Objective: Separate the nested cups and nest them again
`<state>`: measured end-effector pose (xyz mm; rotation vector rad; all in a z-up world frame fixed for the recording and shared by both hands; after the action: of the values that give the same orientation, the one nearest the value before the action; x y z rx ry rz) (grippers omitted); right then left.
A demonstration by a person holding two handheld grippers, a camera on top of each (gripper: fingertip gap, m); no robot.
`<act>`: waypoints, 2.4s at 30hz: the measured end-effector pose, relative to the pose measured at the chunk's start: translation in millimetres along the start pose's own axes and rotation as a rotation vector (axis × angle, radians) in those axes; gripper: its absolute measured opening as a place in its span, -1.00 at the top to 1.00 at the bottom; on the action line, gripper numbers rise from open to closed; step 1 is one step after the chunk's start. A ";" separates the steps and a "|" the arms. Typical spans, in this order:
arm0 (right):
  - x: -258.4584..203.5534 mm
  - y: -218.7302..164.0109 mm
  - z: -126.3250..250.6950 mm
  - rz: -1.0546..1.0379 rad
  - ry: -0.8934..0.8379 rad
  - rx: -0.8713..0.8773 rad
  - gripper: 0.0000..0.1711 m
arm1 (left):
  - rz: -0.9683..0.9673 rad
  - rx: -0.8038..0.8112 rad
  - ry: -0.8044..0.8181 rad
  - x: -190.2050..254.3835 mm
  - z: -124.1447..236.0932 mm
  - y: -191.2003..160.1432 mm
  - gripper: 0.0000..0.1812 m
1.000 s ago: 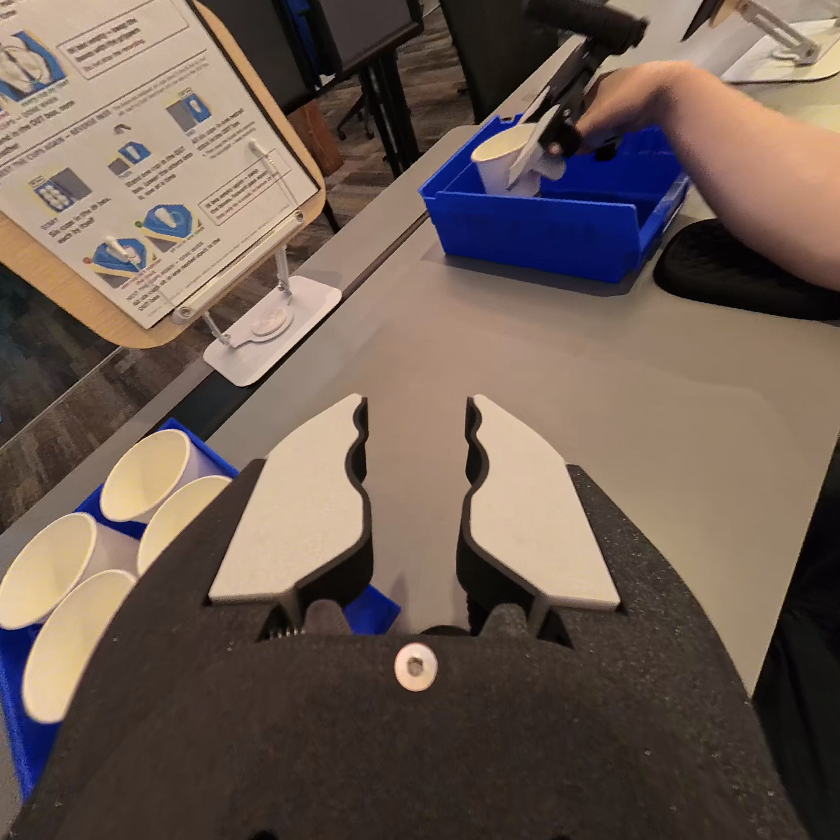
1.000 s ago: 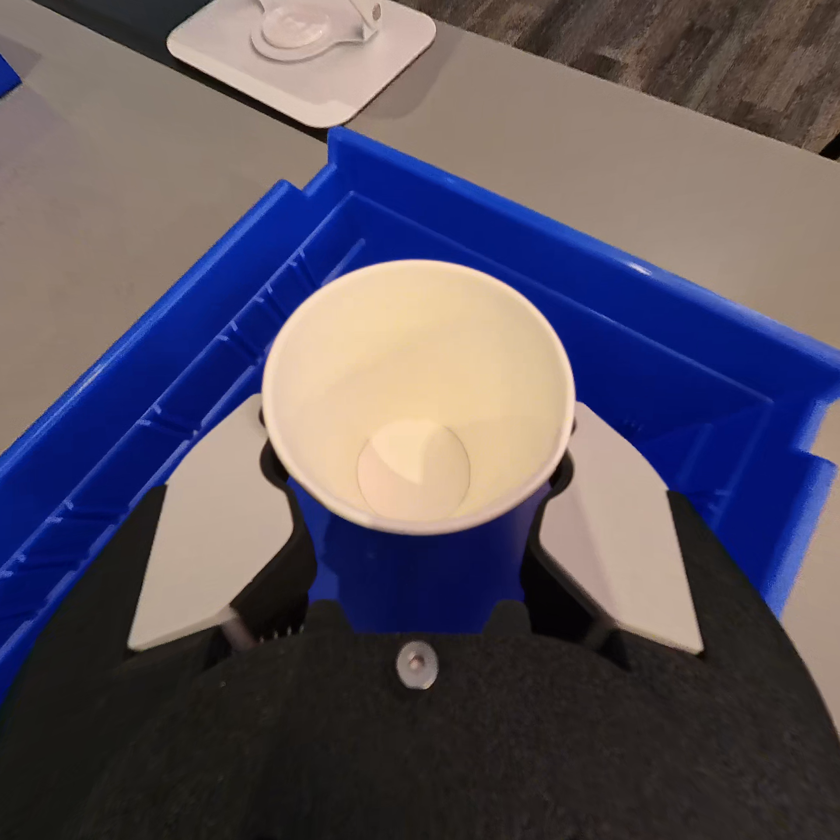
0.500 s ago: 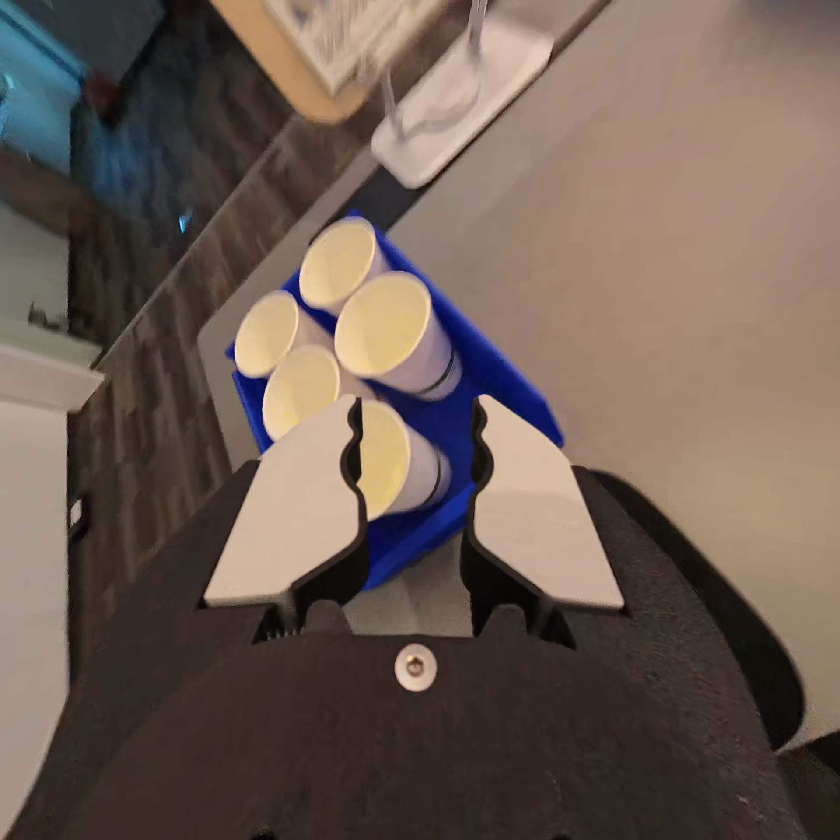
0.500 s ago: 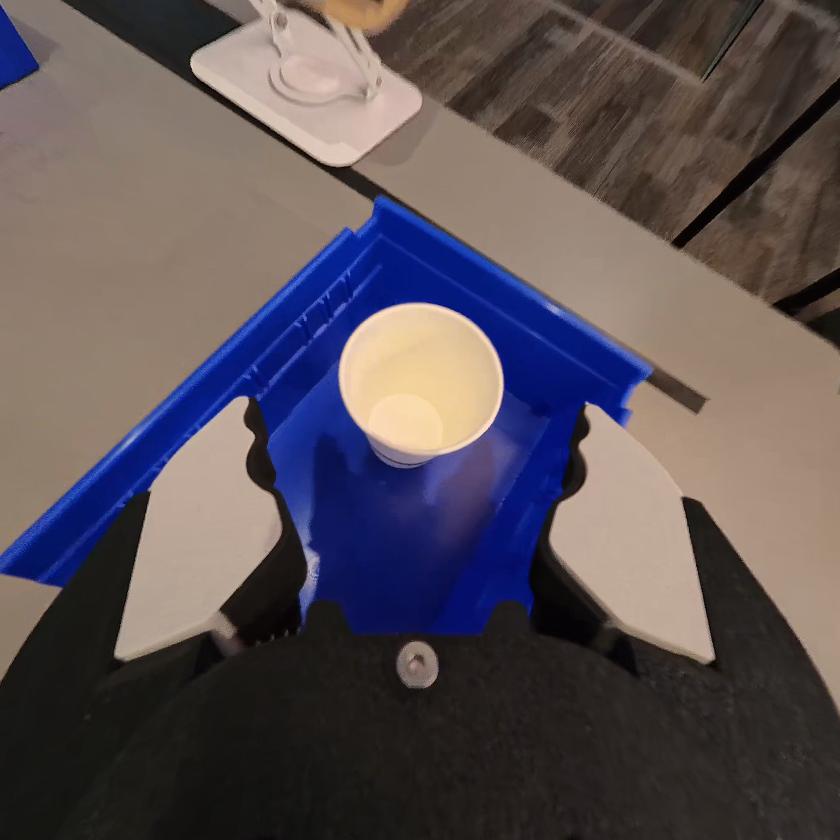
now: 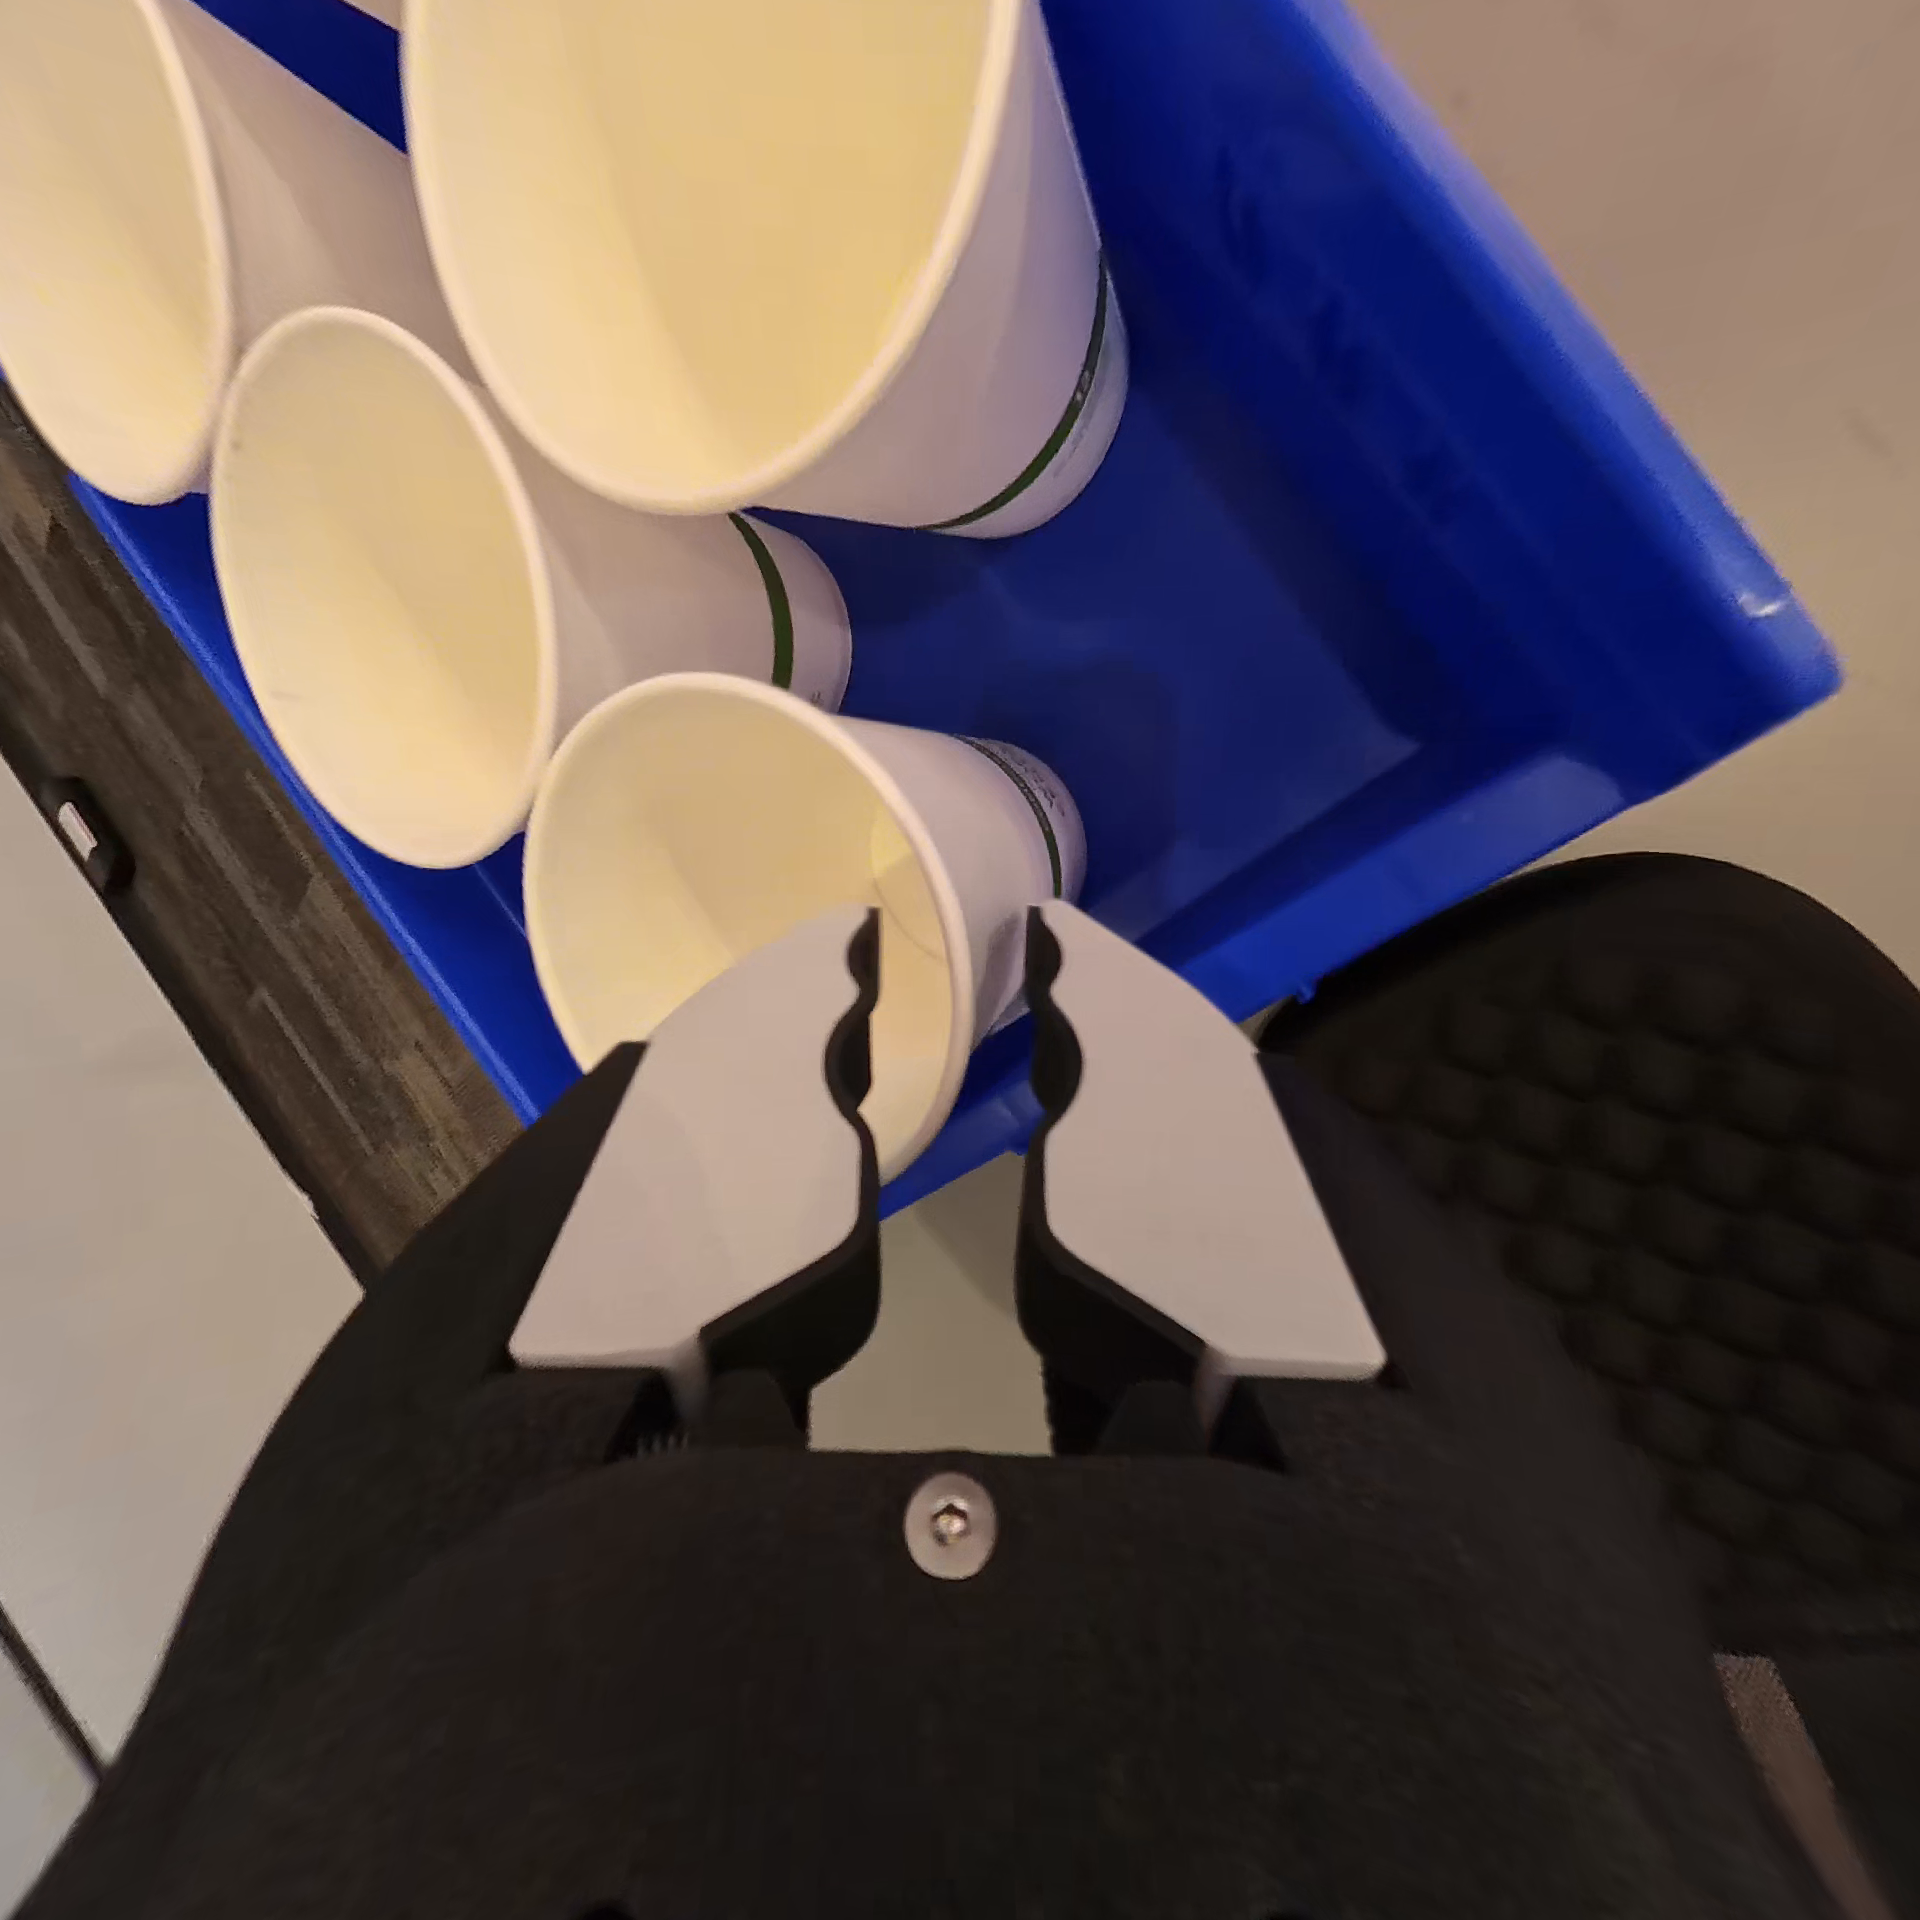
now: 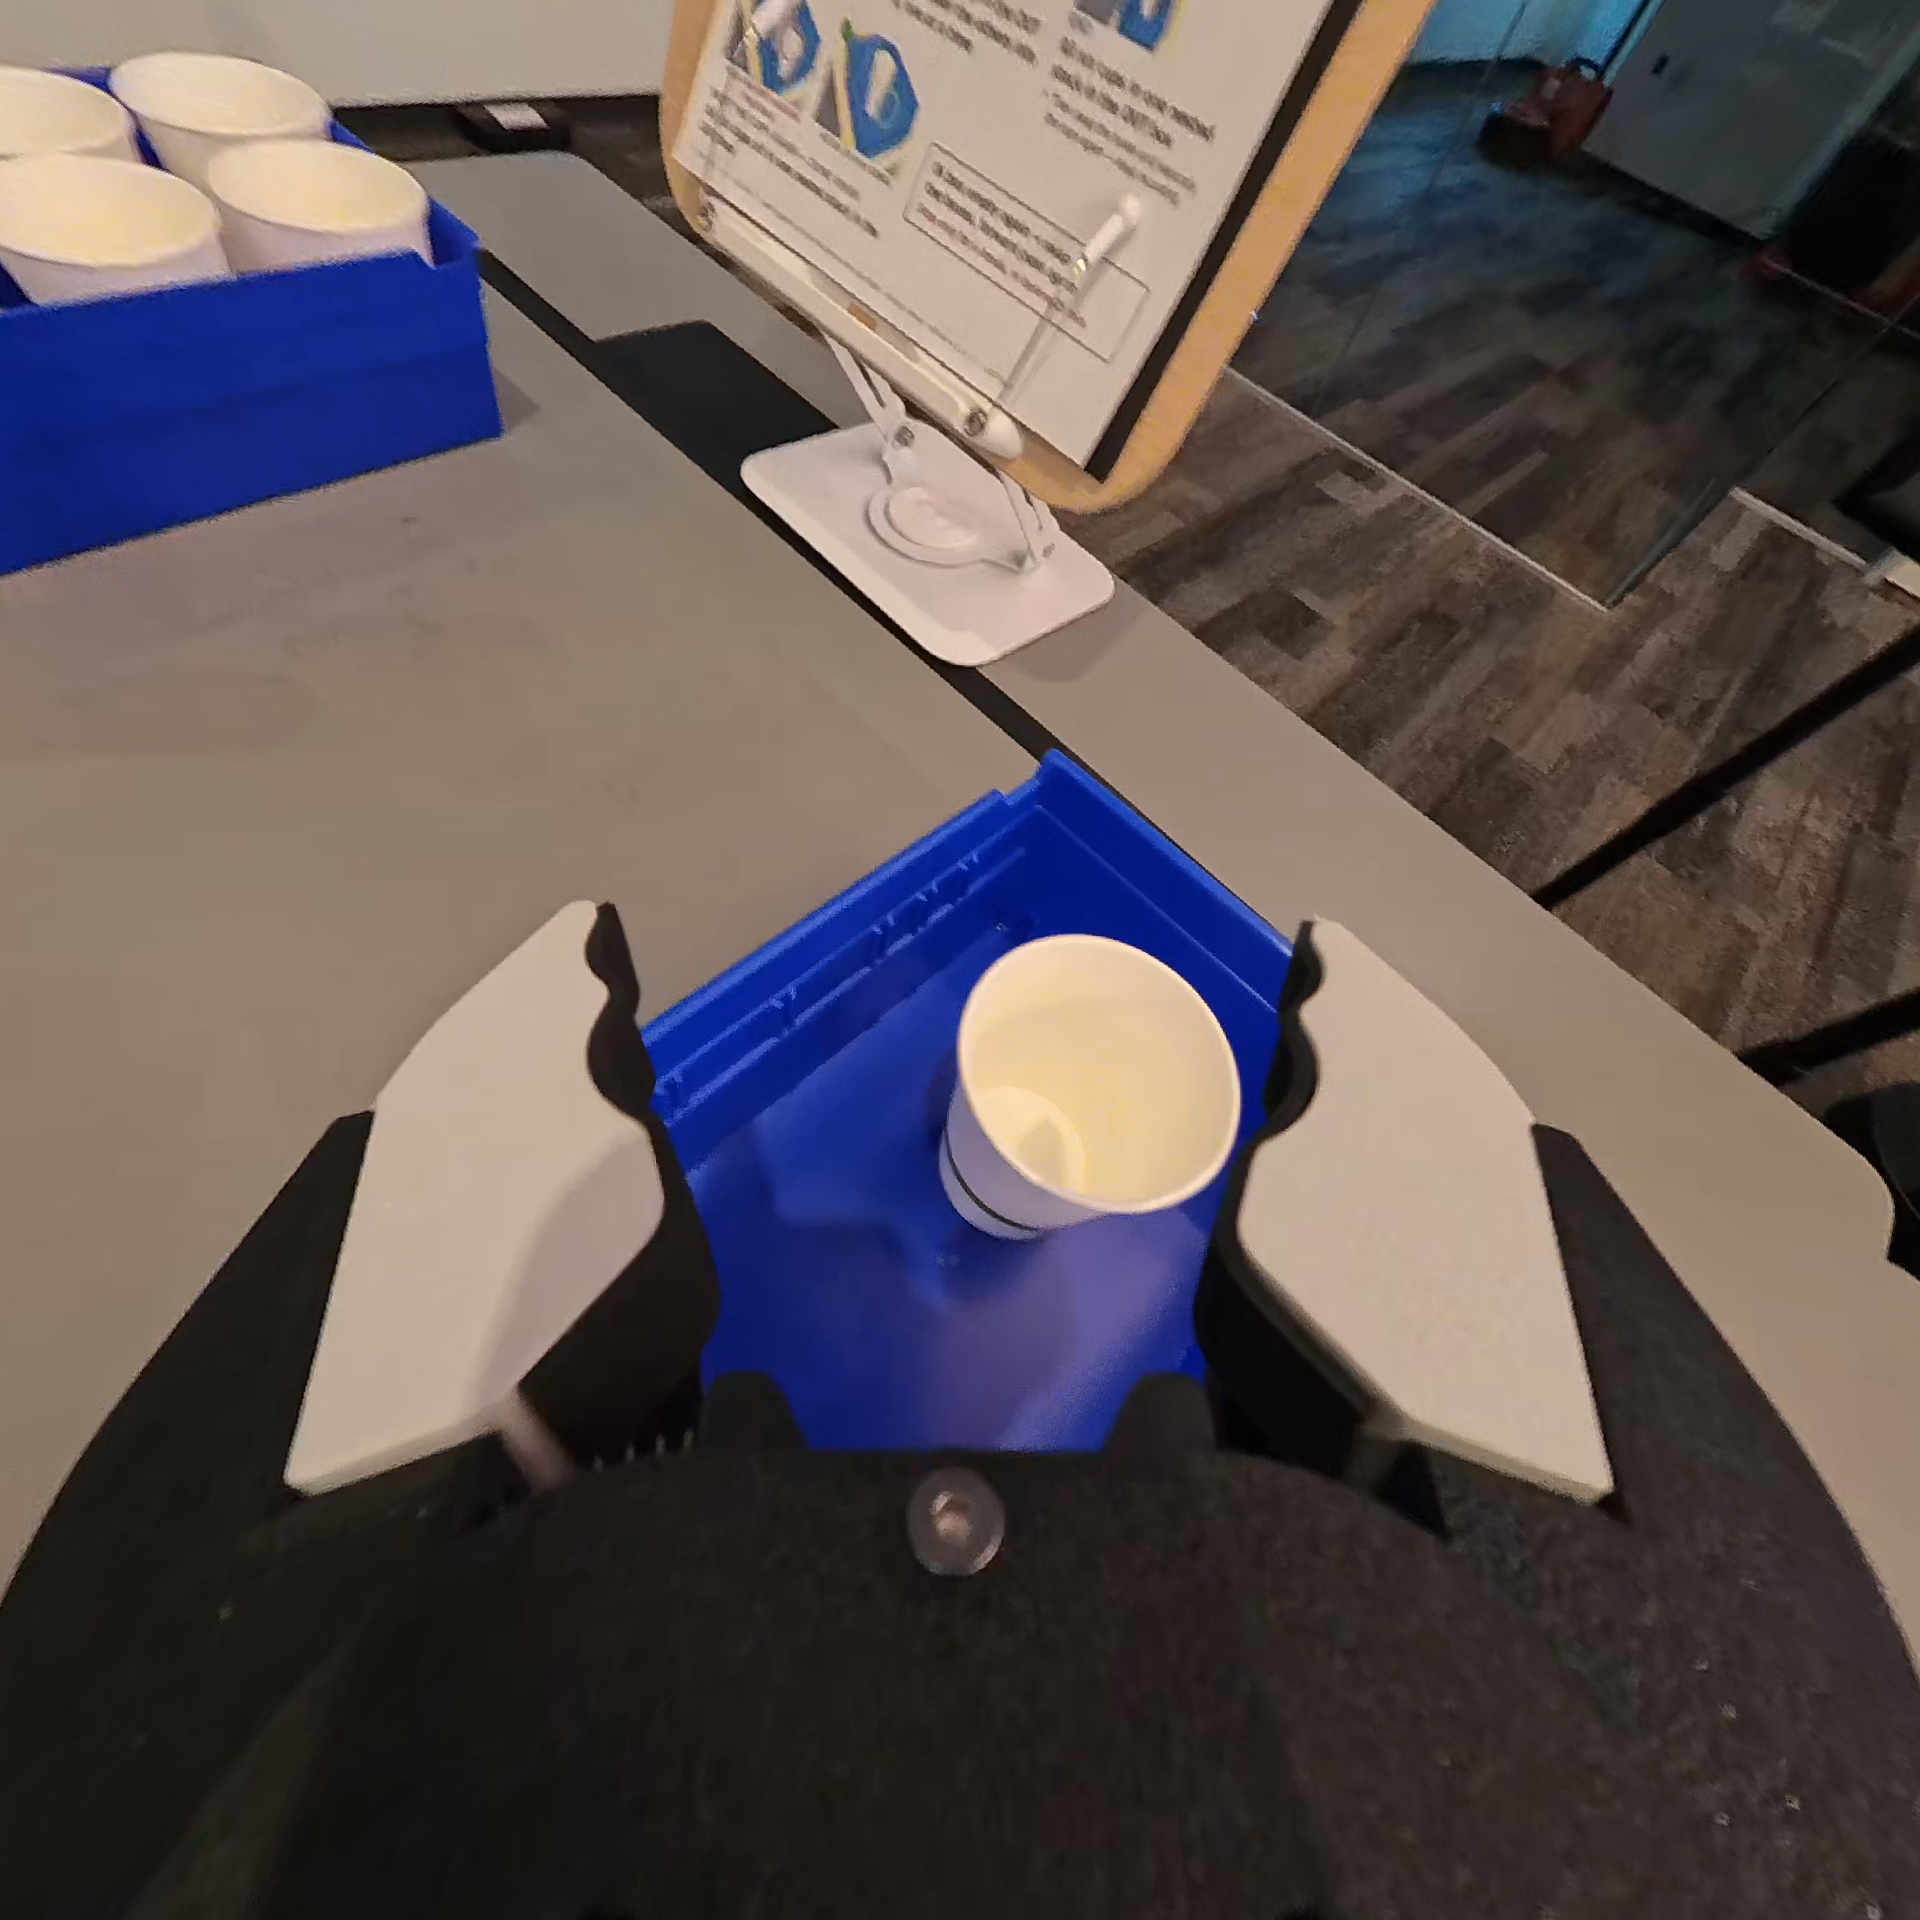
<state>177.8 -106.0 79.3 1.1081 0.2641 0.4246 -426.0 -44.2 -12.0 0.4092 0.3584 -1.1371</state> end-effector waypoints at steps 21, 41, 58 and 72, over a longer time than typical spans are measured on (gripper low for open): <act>-197.8 58.8 -40.3 0.517 0.817 0.294 0.01 | -0.246 0.343 -0.052 44.7 139.5 46.4 1.00; -288.8 18.3 -91.6 0.434 1.290 -0.057 -0.12 | -0.850 0.595 -0.285 170.7 190.7 149.2 1.00; -280.6 16.5 -99.8 0.408 1.301 -0.110 -0.05 | -0.682 0.732 -0.128 154.3 203.3 159.8 0.45; 29.0 11.7 -30.1 -0.164 0.248 0.387 -0.05 | -0.437 0.878 0.036 124.2 220.2 119.9 0.43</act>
<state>188.9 -64.1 77.1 1.3998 0.6724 0.3727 -253.5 -206.9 136.5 1.1603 -0.0529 -1.6942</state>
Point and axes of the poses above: each gripper's, where its closed fingertips meet, z back along the fingers, y out of its top, x = y × z across the jaws, the point moved 7 cm from there along z, back along the fingers, and after that the axes turned 12 degrees about -z, right-handed, at the moved point
